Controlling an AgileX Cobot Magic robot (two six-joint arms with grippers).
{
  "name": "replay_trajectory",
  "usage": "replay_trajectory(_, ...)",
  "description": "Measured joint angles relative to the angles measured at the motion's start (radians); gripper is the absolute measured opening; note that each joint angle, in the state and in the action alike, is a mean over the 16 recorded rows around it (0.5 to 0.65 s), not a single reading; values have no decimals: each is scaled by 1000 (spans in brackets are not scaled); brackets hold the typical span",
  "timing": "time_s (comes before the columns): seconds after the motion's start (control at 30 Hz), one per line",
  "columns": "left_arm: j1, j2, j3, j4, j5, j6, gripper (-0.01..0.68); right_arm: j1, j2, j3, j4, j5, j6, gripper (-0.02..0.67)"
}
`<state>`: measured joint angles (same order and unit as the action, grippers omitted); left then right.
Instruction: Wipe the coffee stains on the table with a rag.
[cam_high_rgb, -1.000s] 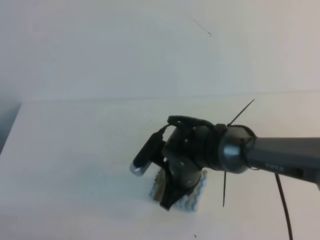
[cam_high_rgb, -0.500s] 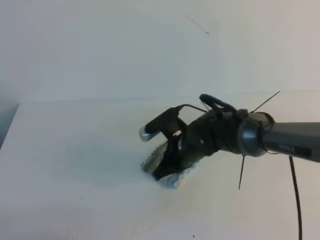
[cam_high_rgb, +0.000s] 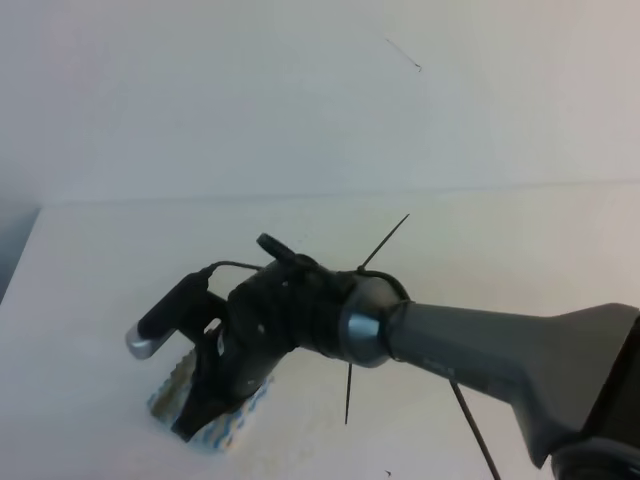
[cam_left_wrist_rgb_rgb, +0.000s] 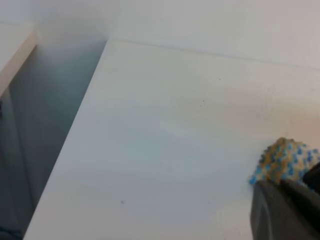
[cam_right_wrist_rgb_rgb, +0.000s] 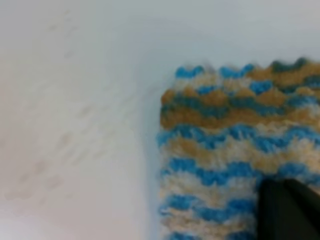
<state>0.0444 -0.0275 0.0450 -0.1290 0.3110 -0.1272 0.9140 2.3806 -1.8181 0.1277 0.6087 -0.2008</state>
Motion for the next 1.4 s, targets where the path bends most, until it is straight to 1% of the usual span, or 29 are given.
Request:
replay_trajectory(0.13, 0, 0, 0, 0, 0, 0, 0, 52, 2, -29, -23, 94, 7, 0)
replay_trajectory(0.27, 0, 0, 0, 0, 0, 0, 0, 86, -25, 7, -64, 142, 30, -1)
replay_trajectory(0.37, 0, 0, 0, 0, 0, 0, 0, 95, -66, 85, -108, 128, 61, -1)
replay_trajectory(0.5, 0, 0, 0, 0, 0, 0, 0, 76, -144, 257, -184, 34, 128, -1)
replay_trajectory(0.6, 0, 0, 0, 0, 0, 0, 0, 31, -218, 416, -237, -80, 190, 0)
replay_trajectory(0.73, 0, 0, 0, 0, 0, 0, 0, -56, -326, 630, -295, -222, 271, 0)
replay_trajectory(0.83, 0, 0, 0, 0, 0, 0, 0, -133, -404, 766, -332, -290, 322, 0)
replay_trajectory(0.93, 0, 0, 0, 0, 0, 0, 0, -216, -470, 861, -362, -319, 359, -1)
replay_trajectory(1.07, 0, 0, 0, 0, 0, 0, 0, -315, -537, 921, -379, -323, 385, -1)
replay_trajectory(1.17, 0, 0, 0, 0, 0, 0, 0, -366, -566, 942, -383, -310, 390, -1)
replay_trajectory(1.4, 0, 0, 0, 0, 0, 0, 0, -427, -581, 952, -364, -325, 393, -1)
